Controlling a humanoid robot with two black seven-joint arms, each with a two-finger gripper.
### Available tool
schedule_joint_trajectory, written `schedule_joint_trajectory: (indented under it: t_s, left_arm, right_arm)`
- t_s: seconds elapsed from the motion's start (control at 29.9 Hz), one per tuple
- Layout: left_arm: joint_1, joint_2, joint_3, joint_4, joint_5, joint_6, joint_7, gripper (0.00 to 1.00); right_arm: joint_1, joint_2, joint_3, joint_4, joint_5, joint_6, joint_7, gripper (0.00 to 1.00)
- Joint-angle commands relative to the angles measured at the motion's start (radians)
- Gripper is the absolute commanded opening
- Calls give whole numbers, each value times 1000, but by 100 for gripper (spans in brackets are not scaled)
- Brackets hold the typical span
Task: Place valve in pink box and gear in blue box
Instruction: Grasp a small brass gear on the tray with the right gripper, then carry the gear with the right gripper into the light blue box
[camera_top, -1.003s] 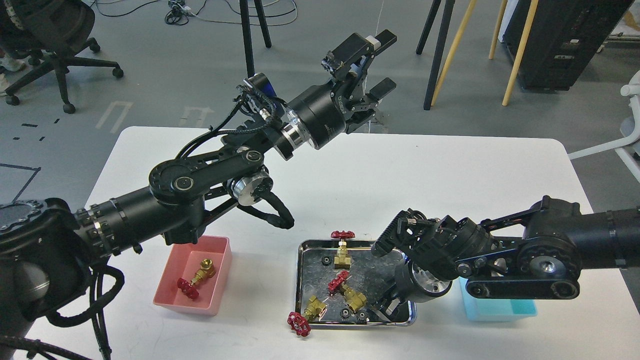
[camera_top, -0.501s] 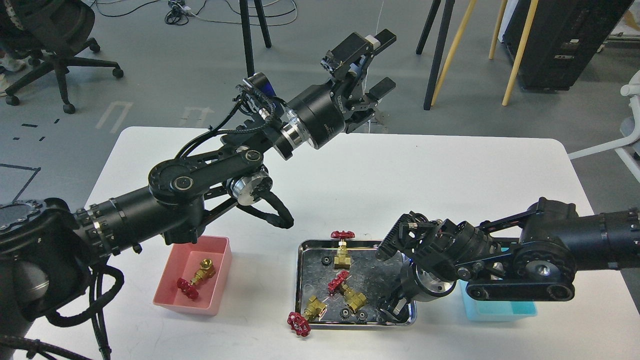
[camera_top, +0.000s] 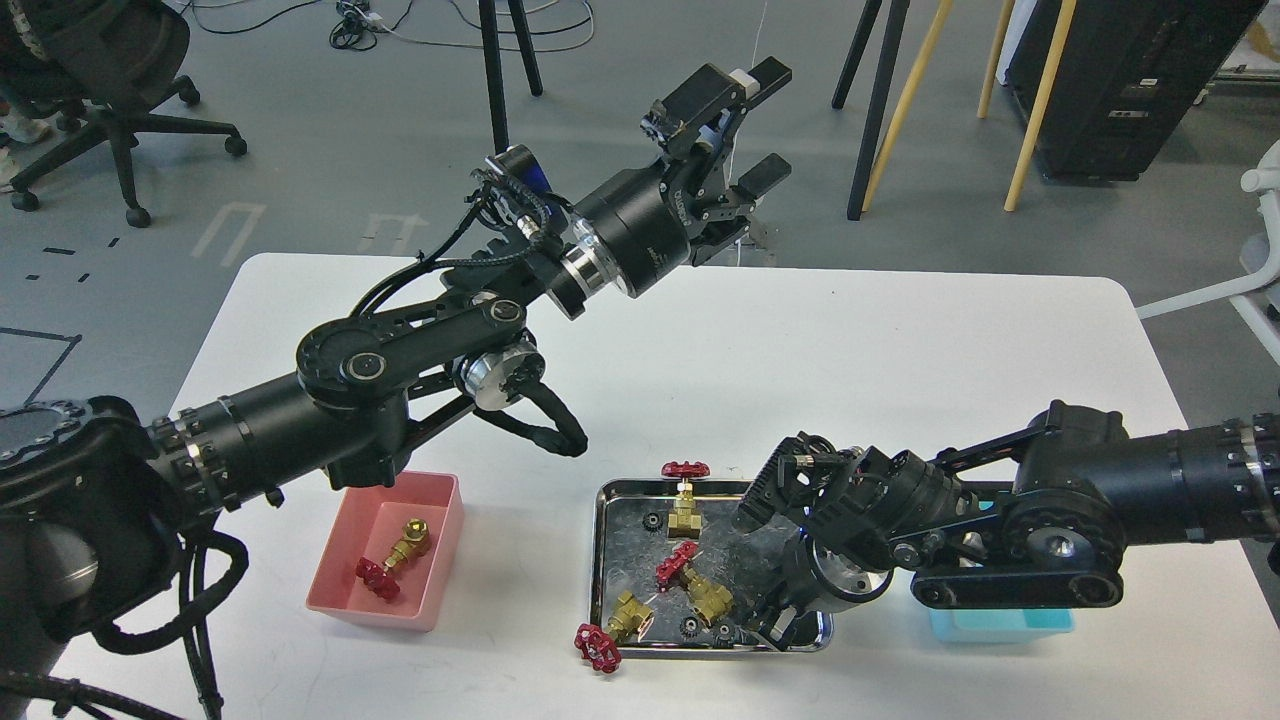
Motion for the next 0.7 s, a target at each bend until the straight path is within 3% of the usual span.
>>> schedule_joint_trajectory:
  t_s: [0.0,0.27,0.67]
  left_arm:
    - [0,0,0,0,-2,0,0,99]
    - [1,0,0,0,-2,0,0,99]
    - [7,1,-3,0,-3,0,0,99]
  right_arm:
    - [-8,18,0,-26,-2,0,0,54]
    - [-13,31,0,-40,-2,0,-1,51]
    - [-11,31,-2,-38,-2,0,0,32]
